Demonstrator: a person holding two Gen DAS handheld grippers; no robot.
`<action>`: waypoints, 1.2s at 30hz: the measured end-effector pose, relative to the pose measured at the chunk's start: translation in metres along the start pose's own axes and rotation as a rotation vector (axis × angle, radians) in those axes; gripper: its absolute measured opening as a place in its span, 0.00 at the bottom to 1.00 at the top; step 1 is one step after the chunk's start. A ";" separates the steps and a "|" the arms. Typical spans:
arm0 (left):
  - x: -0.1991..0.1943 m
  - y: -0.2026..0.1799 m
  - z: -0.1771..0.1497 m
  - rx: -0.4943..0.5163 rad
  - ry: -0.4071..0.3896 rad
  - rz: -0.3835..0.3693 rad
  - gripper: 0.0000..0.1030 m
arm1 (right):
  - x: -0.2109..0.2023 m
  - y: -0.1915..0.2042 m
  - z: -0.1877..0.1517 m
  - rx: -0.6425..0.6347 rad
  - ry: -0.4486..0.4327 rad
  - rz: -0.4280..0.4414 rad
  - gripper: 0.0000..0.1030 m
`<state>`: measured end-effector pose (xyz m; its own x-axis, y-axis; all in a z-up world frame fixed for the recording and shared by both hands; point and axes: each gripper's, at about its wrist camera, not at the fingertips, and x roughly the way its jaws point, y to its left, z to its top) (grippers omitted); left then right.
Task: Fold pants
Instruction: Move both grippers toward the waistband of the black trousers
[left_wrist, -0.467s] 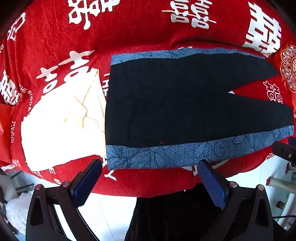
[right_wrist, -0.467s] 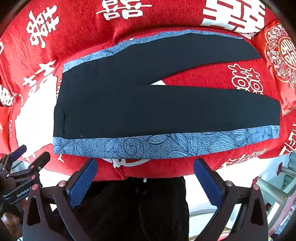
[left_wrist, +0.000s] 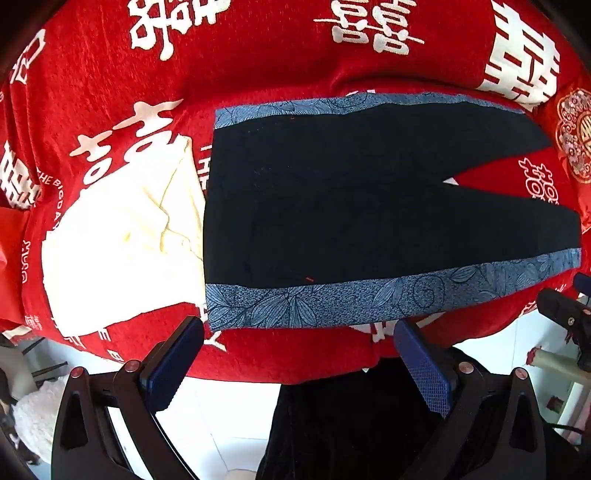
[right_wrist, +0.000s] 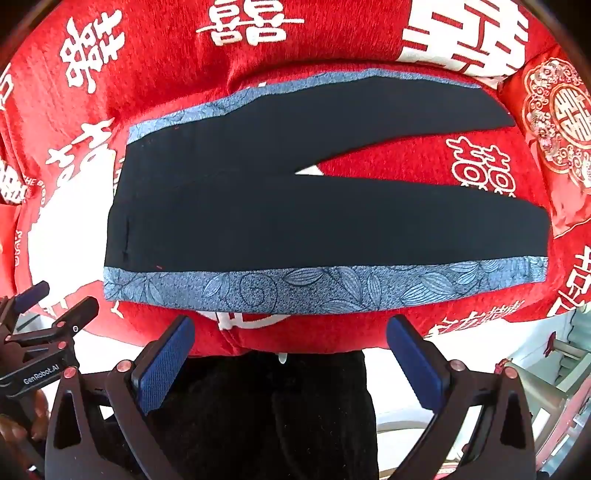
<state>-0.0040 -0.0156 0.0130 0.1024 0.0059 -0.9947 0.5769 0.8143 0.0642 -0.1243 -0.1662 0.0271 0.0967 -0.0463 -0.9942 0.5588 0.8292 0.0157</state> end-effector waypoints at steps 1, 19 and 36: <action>-0.002 0.000 0.001 -0.002 -0.005 -0.001 1.00 | -0.001 0.000 0.000 0.001 -0.008 0.001 1.00; -0.012 0.004 0.010 -0.014 -0.043 0.029 1.00 | -0.005 0.006 0.012 -0.030 0.000 -0.008 1.00; -0.018 0.003 0.020 -0.039 -0.060 0.072 1.00 | -0.003 -0.007 0.027 0.005 0.027 -0.001 1.00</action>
<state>0.0121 -0.0249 0.0331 0.1917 0.0312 -0.9810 0.5343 0.8351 0.1310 -0.1063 -0.1874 0.0324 0.0741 -0.0320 -0.9967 0.5630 0.8263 0.0153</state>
